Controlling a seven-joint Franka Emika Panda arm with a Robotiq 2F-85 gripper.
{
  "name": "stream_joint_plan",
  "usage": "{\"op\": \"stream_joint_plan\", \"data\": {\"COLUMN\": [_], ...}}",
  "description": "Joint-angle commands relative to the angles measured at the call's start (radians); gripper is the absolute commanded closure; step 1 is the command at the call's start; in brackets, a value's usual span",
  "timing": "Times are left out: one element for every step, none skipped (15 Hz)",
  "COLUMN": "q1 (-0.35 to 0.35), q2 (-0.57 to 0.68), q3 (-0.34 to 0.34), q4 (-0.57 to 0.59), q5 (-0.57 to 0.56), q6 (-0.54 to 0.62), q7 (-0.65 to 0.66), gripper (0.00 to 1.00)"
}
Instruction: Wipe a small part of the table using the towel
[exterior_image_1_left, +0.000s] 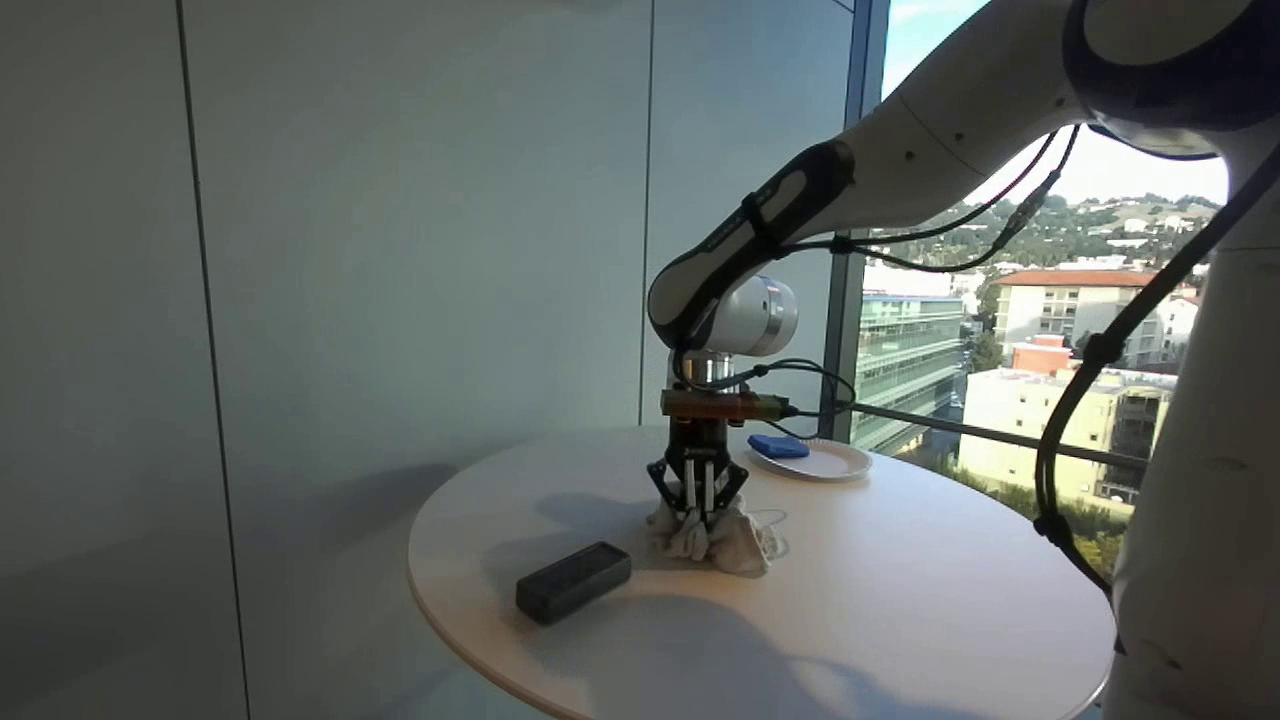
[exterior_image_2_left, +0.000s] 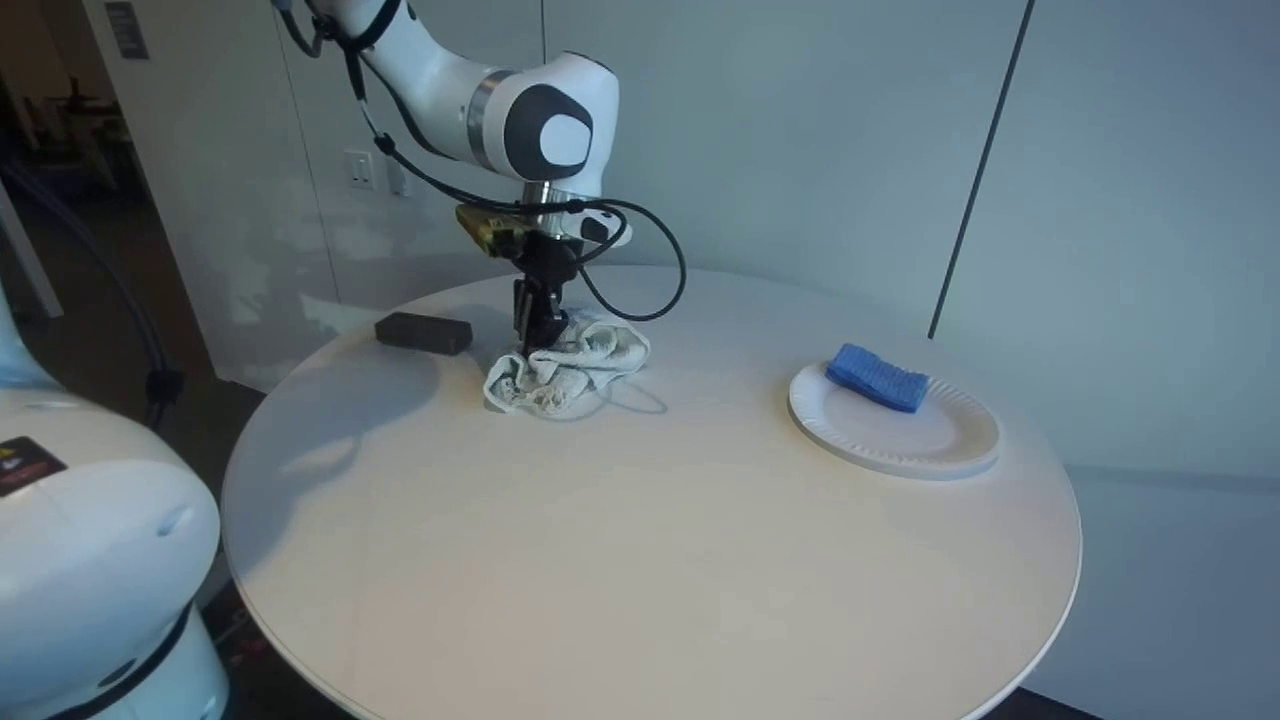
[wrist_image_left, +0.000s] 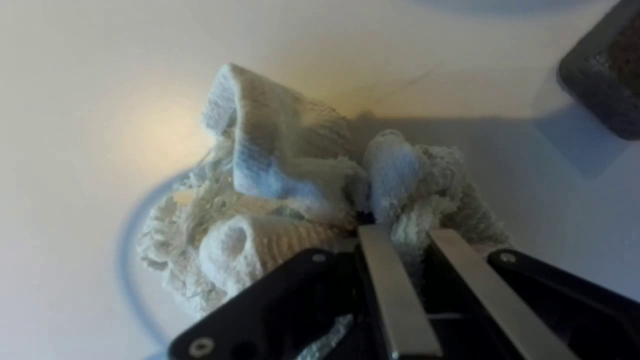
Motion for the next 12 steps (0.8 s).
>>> {"op": "stream_joint_plan", "data": {"q1": [-0.018,-0.030,-0.043,-0.057,-0.070,-0.082,-0.089,-0.094,-0.099,-0.101,-0.099,-0.091], "q2": [-0.079,-0.057,-0.036,0.003,0.039,0.078,0.104,0.137,0.176,0.214,0.244,0.261], "q3": [0.027,0.021,0.015,0.005,-0.004,-0.015,-0.025,-0.036,-0.048,-0.059,-0.065,-0.063], "q4": [-0.158,-0.124,-0.097,-0.045,0.003,0.061,0.105,0.161,0.222,0.280,0.332,0.371], "q5": [-0.081,-0.097,-0.129,-0.161,-0.197,-0.225,-0.242,-0.254,-0.257,-0.266,-0.266,-0.269], "q6": [-0.031,-0.030,-0.045,-0.040,-0.050,-0.068,-0.071,-0.086,-0.090,-0.095,-0.090,-0.066], "q7": [0.153,0.145,0.151,0.141,0.138,0.125,0.104,0.085,0.063,0.041,-0.007,-0.068], "gripper": [0.93,0.93,0.93,0.93,0.93,0.93,0.93,0.93,0.93,0.93,0.93,0.93]}}
